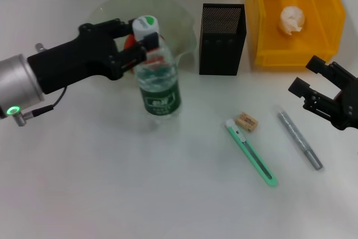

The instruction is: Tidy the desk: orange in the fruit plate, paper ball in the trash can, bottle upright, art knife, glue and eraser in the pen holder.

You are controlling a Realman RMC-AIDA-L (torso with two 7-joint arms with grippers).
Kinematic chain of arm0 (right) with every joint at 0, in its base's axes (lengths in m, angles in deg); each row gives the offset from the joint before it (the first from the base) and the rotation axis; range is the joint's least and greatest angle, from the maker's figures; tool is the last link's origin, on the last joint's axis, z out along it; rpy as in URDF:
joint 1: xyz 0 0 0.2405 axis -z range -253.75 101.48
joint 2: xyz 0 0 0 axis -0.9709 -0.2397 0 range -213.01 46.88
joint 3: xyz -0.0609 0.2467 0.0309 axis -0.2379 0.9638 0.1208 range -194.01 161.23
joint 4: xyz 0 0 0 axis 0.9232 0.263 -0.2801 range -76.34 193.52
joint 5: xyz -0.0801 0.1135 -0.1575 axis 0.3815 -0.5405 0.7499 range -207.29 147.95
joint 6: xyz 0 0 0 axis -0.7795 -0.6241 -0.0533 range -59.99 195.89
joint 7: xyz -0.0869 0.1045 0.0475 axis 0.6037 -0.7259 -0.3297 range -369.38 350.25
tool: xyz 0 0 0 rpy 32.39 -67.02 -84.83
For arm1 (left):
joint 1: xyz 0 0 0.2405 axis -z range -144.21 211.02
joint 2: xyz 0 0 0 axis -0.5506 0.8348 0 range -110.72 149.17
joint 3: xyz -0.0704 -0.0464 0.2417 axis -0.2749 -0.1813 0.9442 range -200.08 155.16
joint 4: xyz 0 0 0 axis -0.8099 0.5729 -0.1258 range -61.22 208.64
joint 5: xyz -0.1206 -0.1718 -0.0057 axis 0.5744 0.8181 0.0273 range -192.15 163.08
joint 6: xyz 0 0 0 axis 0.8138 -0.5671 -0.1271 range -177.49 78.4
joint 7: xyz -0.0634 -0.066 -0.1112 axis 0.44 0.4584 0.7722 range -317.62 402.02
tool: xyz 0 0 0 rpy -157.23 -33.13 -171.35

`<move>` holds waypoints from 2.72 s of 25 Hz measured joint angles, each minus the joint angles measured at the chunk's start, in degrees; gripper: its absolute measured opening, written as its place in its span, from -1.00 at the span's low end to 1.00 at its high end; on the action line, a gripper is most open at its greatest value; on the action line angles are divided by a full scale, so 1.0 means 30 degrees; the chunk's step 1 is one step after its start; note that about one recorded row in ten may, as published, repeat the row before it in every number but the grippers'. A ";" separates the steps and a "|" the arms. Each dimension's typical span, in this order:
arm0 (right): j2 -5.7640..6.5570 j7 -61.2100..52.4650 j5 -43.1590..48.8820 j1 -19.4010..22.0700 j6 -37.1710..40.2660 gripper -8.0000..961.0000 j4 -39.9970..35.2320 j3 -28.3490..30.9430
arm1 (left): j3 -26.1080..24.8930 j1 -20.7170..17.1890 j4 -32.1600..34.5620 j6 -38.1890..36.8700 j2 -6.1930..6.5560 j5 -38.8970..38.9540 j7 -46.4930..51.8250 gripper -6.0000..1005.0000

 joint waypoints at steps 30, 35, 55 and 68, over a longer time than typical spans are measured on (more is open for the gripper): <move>-0.0041 0.0528 0.0006 -0.0576 -0.0350 0.76 0.0987 -0.0001 | -0.0233 0.2434 -1.1463 -0.2918 -0.0199 0.6238 -1.2388 0.01; -0.0047 0.0530 0.0006 -0.0575 -0.0345 0.76 0.1021 -0.0002 | -0.0118 0.2397 -1.1550 -0.3186 -0.0195 0.6266 -1.2443 0.02; 0.0120 -0.0840 0.0031 -0.1214 0.0147 0.76 0.0050 0.0117 | -0.0968 0.0623 -1.1754 -0.8053 0.0736 0.7803 -0.9834 0.70; 0.1387 -1.8117 0.3145 -0.2991 0.4020 0.76 -1.4829 -0.3938 | -0.1838 0.0770 -0.8997 -0.9425 0.2898 -0.1934 -0.5038 0.69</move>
